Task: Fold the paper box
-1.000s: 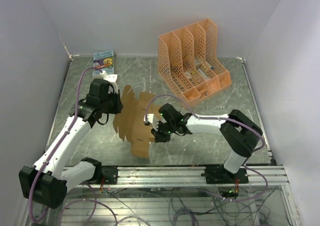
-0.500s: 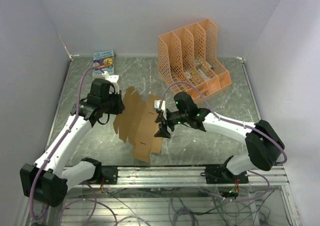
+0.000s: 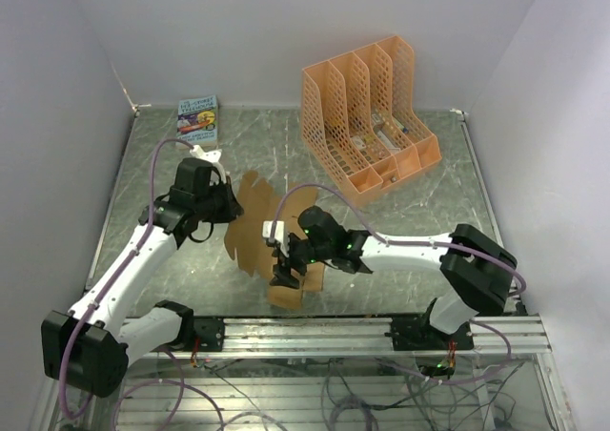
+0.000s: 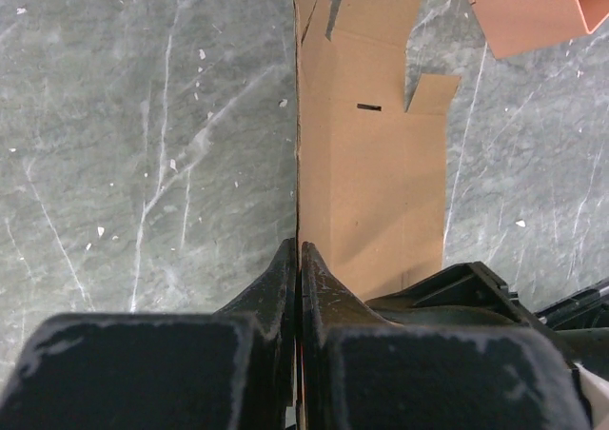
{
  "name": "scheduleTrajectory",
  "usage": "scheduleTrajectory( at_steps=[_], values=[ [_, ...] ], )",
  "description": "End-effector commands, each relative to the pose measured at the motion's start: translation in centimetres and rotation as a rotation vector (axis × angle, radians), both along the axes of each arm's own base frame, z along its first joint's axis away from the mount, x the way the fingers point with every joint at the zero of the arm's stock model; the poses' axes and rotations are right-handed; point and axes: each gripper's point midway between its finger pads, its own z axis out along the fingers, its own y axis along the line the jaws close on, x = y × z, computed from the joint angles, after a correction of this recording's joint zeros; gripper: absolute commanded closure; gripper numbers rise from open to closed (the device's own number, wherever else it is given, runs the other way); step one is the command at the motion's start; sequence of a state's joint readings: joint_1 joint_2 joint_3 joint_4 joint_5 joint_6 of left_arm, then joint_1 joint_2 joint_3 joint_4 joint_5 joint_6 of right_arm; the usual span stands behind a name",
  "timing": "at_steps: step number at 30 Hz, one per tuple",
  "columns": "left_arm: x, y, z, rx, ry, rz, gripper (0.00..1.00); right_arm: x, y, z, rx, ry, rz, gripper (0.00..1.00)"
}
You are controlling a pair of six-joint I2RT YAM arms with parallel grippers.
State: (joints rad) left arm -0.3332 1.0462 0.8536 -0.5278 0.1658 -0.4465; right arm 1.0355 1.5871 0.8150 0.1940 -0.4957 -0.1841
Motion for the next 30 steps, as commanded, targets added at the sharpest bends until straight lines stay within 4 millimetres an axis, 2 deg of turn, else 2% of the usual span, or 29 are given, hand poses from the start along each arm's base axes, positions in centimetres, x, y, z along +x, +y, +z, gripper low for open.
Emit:
scheduleTrajectory(
  at_steps=[1, 8, 13, 14, 19, 23, 26, 30],
  values=[
    [0.7, -0.5, 0.9, -0.056, -0.021, 0.019, 0.93, 1.4, 0.7, -0.2, 0.002, -0.033, -0.096, 0.26],
    [1.0, -1.1, 0.9, -0.077, -0.017, 0.006, 0.93, 0.8, 1.8, -1.8, -0.058, -0.043, -0.098, 0.28],
    [0.9, -1.1, 1.0, -0.075, -0.015, -0.004, 0.93, 2.1, 1.6, -2.0, -0.084, -0.094, -0.158, 0.32],
    [0.9, -1.2, 0.9, -0.074, -0.014, -0.008, 0.93, 2.4, 1.5, -1.9, -0.081, -0.102, -0.169, 0.35],
    [0.6, -1.4, 0.8, -0.068, -0.010, -0.043, 0.93, 3.8, 1.1, -0.5, -0.058, -0.106, -0.197, 0.62],
    [0.5, -1.5, 1.1, -0.056, -0.022, -0.081, 0.93, 4.8, 0.3, 0.3, -0.030, -0.068, -0.194, 0.77],
    [0.4, -2.0, 1.4, -0.063, -0.032, -0.124, 0.93, 5.0, 0.1, 0.2, -0.024, -0.030, -0.168, 0.82],
    [0.2, -2.7, 1.5, -0.075, -0.026, -0.184, 0.93, 4.5, 0.3, -1.3, -0.057, 0.042, -0.118, 0.83]
  ],
)
